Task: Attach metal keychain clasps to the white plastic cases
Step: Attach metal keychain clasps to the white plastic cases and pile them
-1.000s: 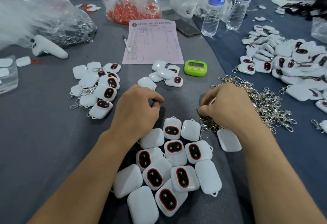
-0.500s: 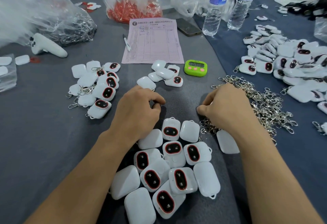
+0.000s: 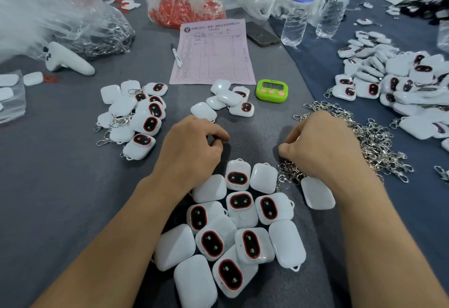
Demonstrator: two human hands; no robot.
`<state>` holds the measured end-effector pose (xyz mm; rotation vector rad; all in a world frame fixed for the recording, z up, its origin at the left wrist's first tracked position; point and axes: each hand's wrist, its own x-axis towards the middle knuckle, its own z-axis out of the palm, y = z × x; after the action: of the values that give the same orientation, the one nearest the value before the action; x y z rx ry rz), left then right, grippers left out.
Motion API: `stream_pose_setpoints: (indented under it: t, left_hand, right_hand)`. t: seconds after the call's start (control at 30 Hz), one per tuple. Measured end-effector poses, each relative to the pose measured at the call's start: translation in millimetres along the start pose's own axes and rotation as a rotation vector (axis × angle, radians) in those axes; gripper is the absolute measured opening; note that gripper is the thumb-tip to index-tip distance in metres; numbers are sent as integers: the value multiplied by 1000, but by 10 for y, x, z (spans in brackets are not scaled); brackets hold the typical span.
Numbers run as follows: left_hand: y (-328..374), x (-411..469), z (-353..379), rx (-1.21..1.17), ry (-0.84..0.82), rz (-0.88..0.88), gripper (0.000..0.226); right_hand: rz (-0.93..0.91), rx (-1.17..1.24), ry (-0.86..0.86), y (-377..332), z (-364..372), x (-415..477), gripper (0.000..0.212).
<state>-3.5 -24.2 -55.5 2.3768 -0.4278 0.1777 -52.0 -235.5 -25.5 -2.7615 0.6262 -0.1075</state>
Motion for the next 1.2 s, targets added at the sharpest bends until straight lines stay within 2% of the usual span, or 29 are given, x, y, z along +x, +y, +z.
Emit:
stream_pose_setpoints:
  t: [0.1,0.17,0.4,0.6,0.77,0.93,1.03,1.2]
  left_hand:
    - [-3,4,7,6,-4,1,26]
    - [-7,3,8,7,-1,3,26]
    - [-52,0,13,19,7,6,27]
    - [-67,18,3,7,-5,17,28]
    - [-51,35,-4,-13,-20,9,28]
    - [-32,41,-13,-36,-38,-15,28]
    - [-19,33,-25,-56,-47,-9,27]
    - [-20,25,9,-87,-85,29,26]
  right_hand:
    - [-12,9,9,11,35,22,29]
    - [-23,37,-12,26,31,34,18]
    - [-104,119,-186,76,-92,9,16]
    - [-55,147,-31,82,-28,43,16]
    - [-61,152,-18,70,39,69,13]
    - [-121,123,50,-101,188,10,25]
    - [-131,159,75,-156,224,-8,5]
    - [-137,218,43,-183,243,-26,13]
